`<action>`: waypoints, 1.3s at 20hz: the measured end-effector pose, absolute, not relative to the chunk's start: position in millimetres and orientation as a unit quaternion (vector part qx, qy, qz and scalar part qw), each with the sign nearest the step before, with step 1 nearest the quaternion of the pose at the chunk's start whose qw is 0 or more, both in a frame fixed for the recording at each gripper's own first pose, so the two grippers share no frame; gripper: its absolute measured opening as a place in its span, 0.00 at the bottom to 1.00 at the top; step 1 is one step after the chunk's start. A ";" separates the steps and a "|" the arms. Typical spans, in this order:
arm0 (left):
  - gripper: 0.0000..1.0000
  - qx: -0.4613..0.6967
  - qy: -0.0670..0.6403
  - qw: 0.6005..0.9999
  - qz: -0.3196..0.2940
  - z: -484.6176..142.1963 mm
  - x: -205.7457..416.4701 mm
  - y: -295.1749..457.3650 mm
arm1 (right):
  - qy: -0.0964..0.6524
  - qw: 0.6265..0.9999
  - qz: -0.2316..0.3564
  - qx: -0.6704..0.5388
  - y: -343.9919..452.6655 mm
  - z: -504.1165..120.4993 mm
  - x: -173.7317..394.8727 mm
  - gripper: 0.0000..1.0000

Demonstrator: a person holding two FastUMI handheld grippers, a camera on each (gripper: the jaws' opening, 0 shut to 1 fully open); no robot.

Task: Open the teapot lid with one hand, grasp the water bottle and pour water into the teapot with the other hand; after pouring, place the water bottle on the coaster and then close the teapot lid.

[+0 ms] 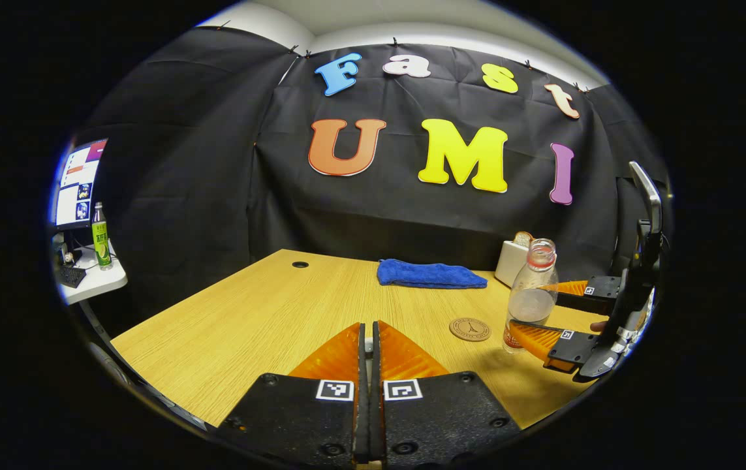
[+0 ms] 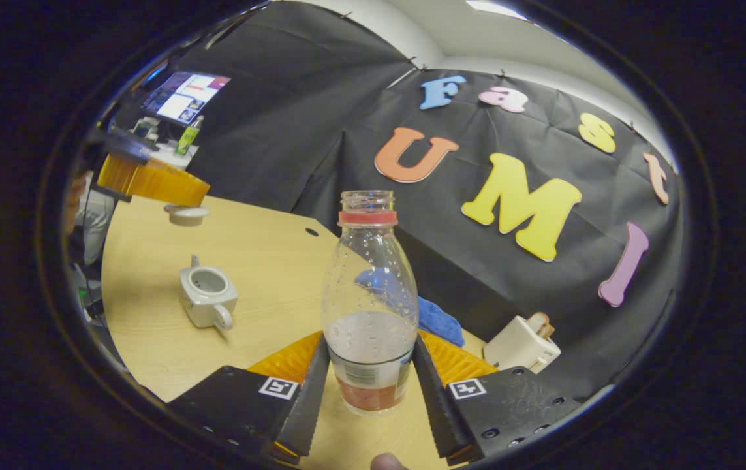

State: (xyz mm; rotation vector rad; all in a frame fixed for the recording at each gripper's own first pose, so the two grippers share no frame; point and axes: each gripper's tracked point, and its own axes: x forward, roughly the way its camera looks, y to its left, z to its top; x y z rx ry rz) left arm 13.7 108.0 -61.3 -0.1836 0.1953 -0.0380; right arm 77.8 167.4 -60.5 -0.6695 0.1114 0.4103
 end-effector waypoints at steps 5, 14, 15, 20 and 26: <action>0.03 -0.089 0.090 0.992 -0.017 -60.0 11.9 120.0 | 0.039 0.878 0.190 -0.437 181.2 -72.9 94.0 0.69; 0.03 -0.085 0.092 0.992 -0.005 -62.7 11.0 135.2 | -0.017 0.800 0.175 -0.574 200.5 -92.3 96.2 0.69; 0.03 -0.083 0.091 0.992 -0.004 -63.6 10.2 135.6 | -0.021 0.790 0.173 -0.588 202.1 -94.7 97.2 0.69; 0.03 -0.082 0.088 0.993 -0.004 -60.5 10.5 138.7 | -0.042 0.752 0.171 -0.635 215.6 -96.5 102.4 0.69; 0.03 -0.084 0.085 0.993 -0.002 -57.8 7.6 141.3 | -0.073 0.704 0.166 -0.687 227.8 -93.9 101.6 0.69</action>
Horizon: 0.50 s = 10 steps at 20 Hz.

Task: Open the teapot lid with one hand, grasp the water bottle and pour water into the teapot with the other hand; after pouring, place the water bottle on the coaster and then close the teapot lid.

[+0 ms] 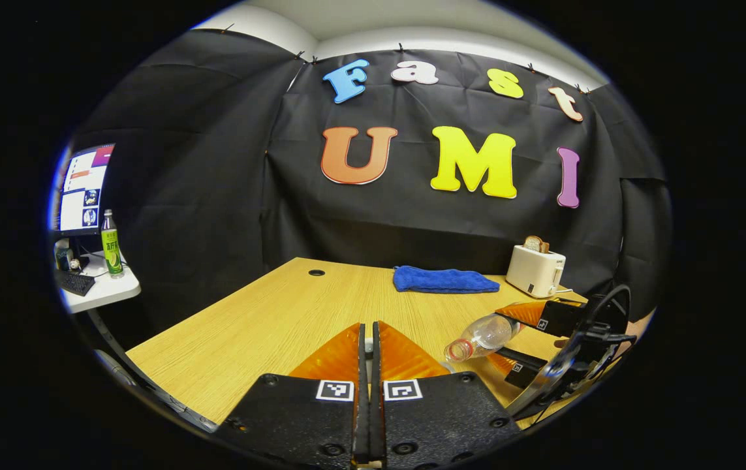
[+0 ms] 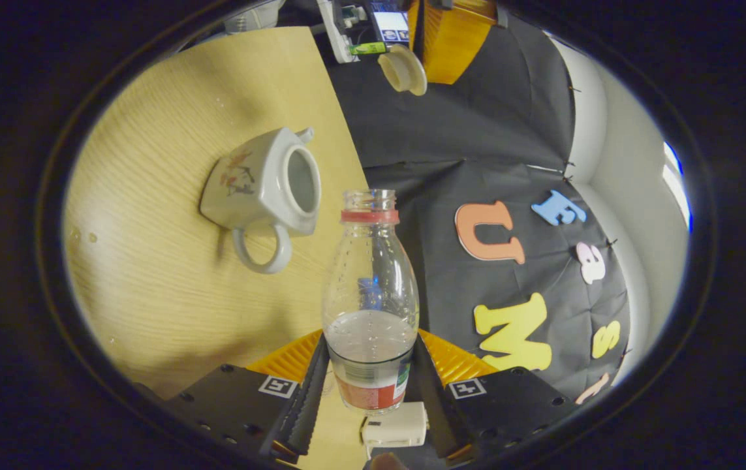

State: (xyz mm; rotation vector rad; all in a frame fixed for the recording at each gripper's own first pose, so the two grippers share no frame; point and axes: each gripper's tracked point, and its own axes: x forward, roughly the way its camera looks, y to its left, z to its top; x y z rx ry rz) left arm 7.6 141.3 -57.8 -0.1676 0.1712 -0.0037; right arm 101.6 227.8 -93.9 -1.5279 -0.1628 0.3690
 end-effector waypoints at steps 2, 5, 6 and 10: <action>0.03 -0.083 0.085 0.993 -0.001 -57.8 7.5 142.3 | -0.082 0.691 0.161 -0.700 226.1 -89.6 102.5 0.70; 0.03 -0.080 0.086 0.993 0.002 -56.7 5.5 146.1 | -0.099 0.668 0.153 -0.721 228.6 -86.2 102.5 0.70; 0.03 -0.078 0.087 0.993 0.004 -58.3 5.1 148.1 | -0.106 0.661 0.150 -0.727 229.3 -84.7 101.8 0.69; 0.03 -0.080 0.086 0.993 0.006 -55.8 3.2 149.2 | -0.121 0.636 0.141 -0.749 231.2 -78.3 105.1 0.69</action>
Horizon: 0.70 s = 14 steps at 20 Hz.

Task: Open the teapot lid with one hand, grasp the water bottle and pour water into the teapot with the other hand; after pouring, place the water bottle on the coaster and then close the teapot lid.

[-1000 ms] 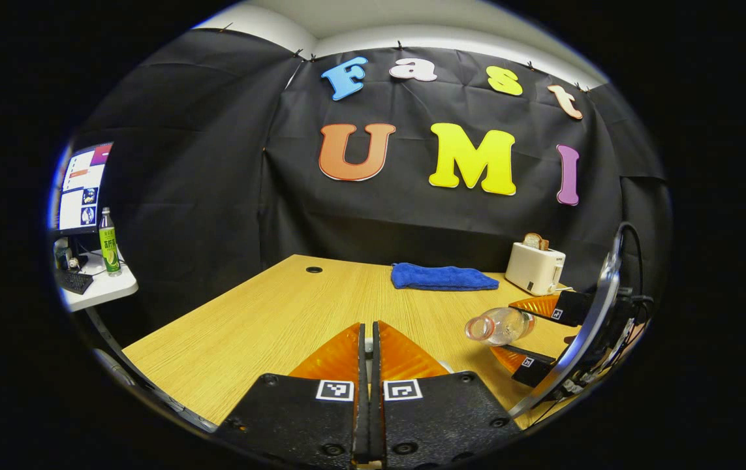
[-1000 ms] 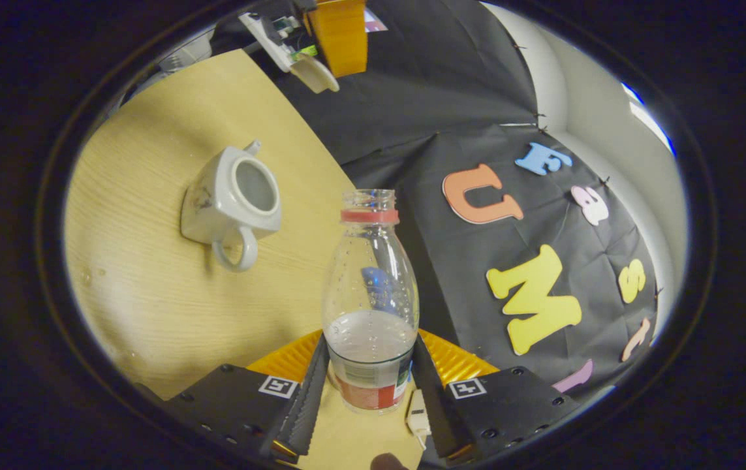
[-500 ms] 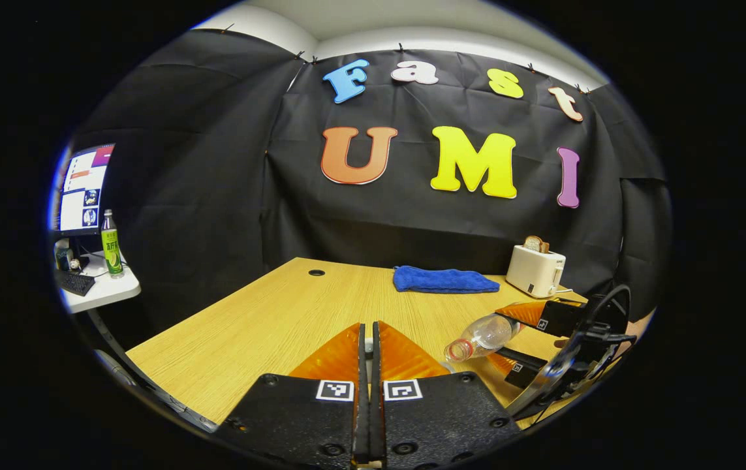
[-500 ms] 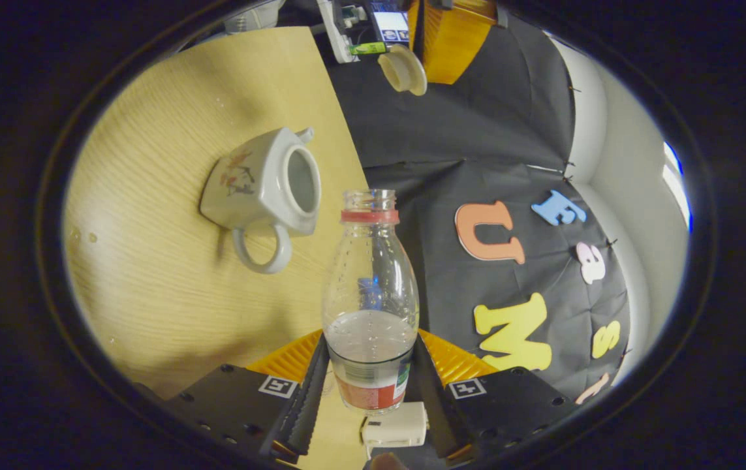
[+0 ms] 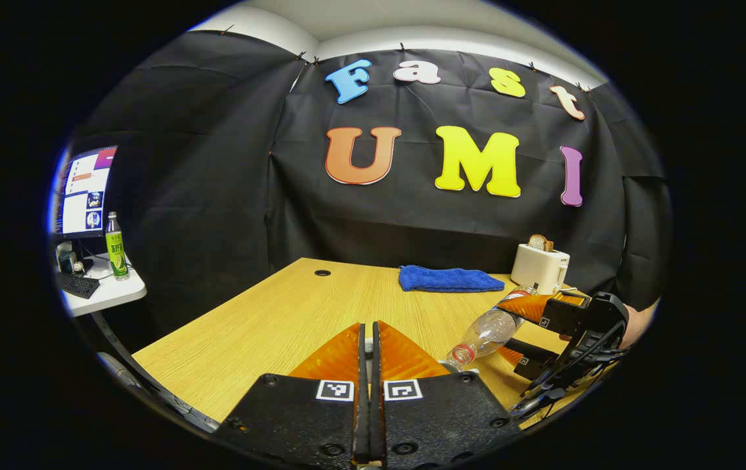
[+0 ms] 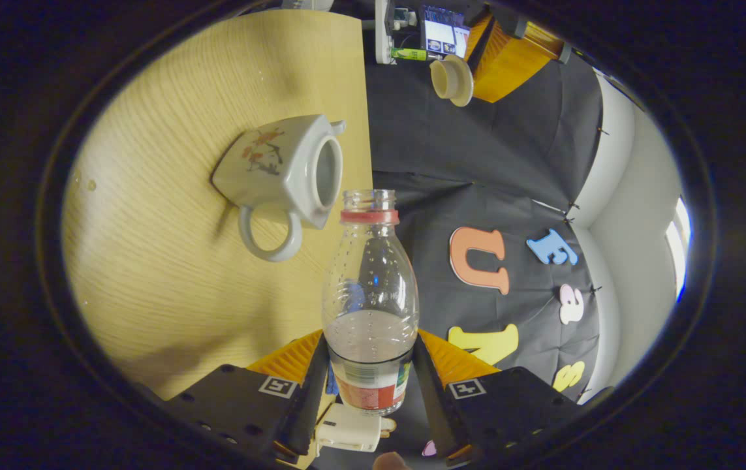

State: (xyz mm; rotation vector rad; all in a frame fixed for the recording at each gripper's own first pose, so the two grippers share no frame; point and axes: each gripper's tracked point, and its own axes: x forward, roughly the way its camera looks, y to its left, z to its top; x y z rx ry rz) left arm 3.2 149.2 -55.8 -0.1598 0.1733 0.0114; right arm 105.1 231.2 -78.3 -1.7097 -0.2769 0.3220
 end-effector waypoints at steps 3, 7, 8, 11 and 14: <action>0.03 -0.078 0.084 0.993 0.002 -54.0 3.5 146.6 | -0.131 0.618 0.136 -0.763 232.8 -73.2 104.0 0.69; 0.03 -0.076 0.082 0.994 0.005 -52.9 2.0 148.8 | -0.142 0.604 0.132 -0.773 234.7 -69.3 103.9 0.69; 0.03 -0.077 0.081 0.994 0.007 -51.8 2.6 150.5 | -0.144 0.601 0.131 -0.775 235.4 -67.8 103.2 0.69; 0.03 -0.082 0.079 0.993 0.008 -51.4 1.8 151.2 | -0.147 0.594 0.129 -0.780 235.4 -65.9 102.6 0.68; 0.03 -0.081 0.079 0.994 0.006 -50.8 1.9 151.0 | -0.153 0.585 0.126 -0.786 236.5 -61.7 101.3 0.68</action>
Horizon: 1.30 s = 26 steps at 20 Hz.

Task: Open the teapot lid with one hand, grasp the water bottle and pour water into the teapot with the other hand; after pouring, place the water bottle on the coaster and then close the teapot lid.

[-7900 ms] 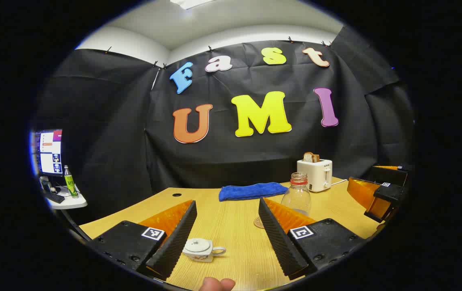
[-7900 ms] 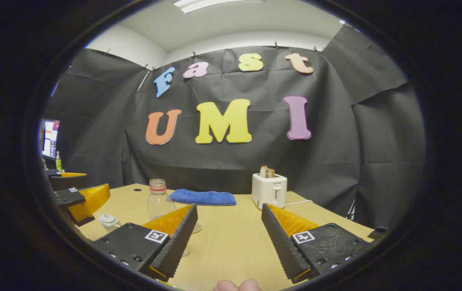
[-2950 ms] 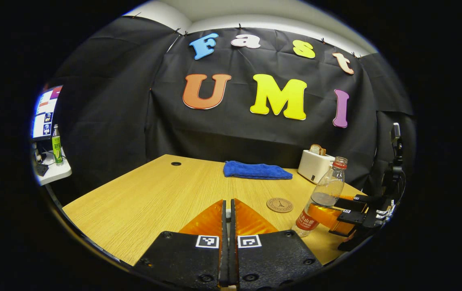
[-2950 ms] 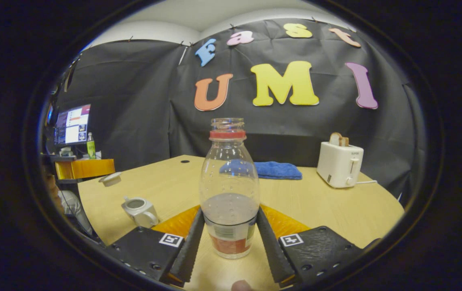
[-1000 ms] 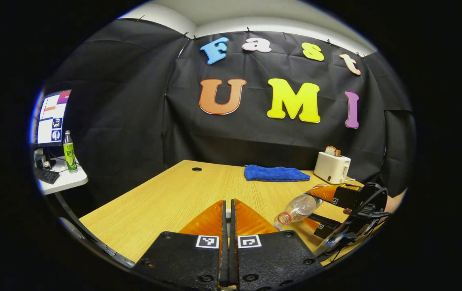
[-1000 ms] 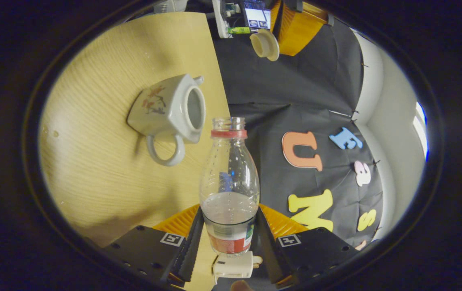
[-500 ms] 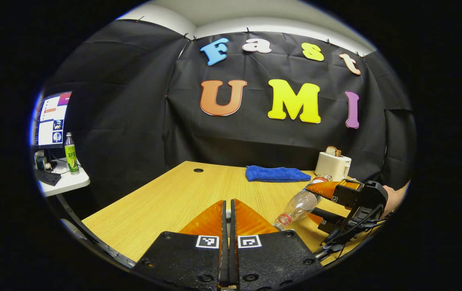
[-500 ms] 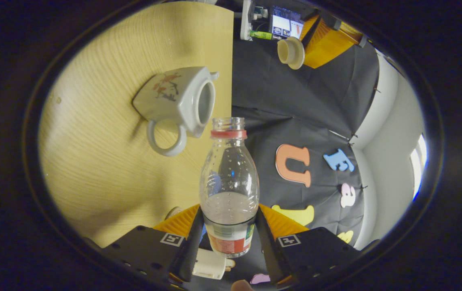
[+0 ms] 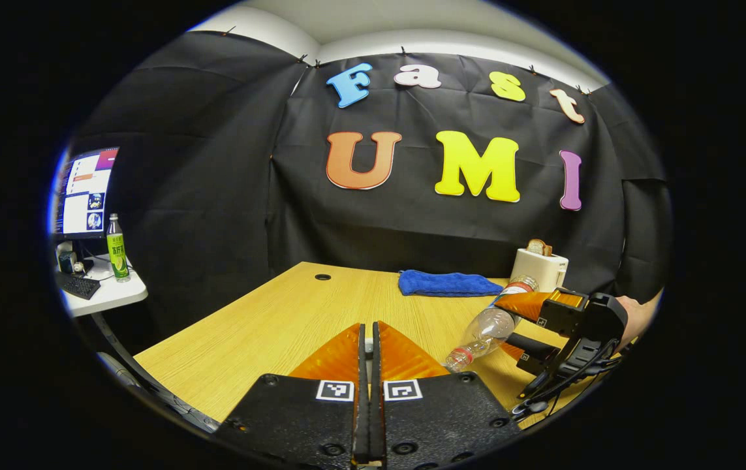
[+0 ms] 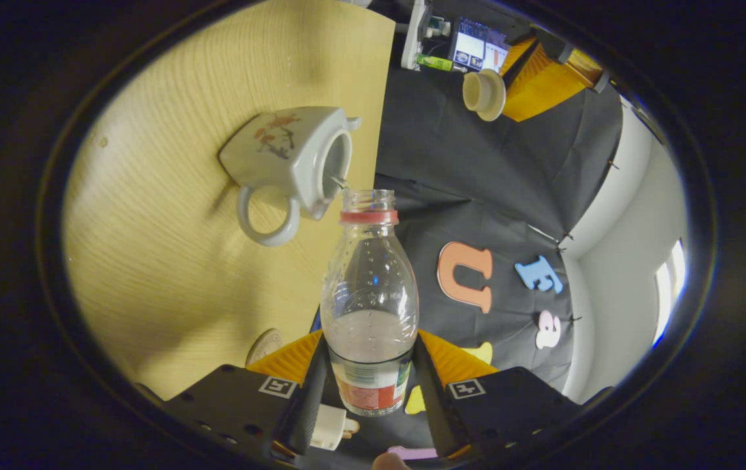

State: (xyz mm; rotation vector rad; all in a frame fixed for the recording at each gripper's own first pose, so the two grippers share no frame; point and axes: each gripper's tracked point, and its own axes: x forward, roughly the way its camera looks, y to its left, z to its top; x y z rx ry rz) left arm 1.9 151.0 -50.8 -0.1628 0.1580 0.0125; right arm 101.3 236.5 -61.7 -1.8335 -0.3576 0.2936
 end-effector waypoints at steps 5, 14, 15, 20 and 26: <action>0.03 -0.082 0.075 0.994 0.005 -49.4 1.2 151.3 | -0.162 0.572 0.122 -0.795 237.6 -57.1 100.5 0.68; 0.03 -0.083 0.072 0.994 0.003 -47.3 -0.5 152.4 | -0.176 0.550 0.113 -0.809 239.3 -47.5 99.0 0.68; 0.03 -0.083 0.072 0.994 0.003 -47.2 -0.5 152.3 | -0.178 0.547 0.113 -0.810 239.9 -47.5 98.4 0.68; 0.03 -0.083 0.072 0.994 0.001 -46.4 -1.5 153.2 | -0.184 0.535 0.109 -0.817 241.3 -43.7 98.2 0.69; 0.03 -0.084 0.071 0.994 0.001 -45.3 -1.5 153.5 | -0.197 0.521 0.106 -0.824 246.2 -38.2 95.4 0.70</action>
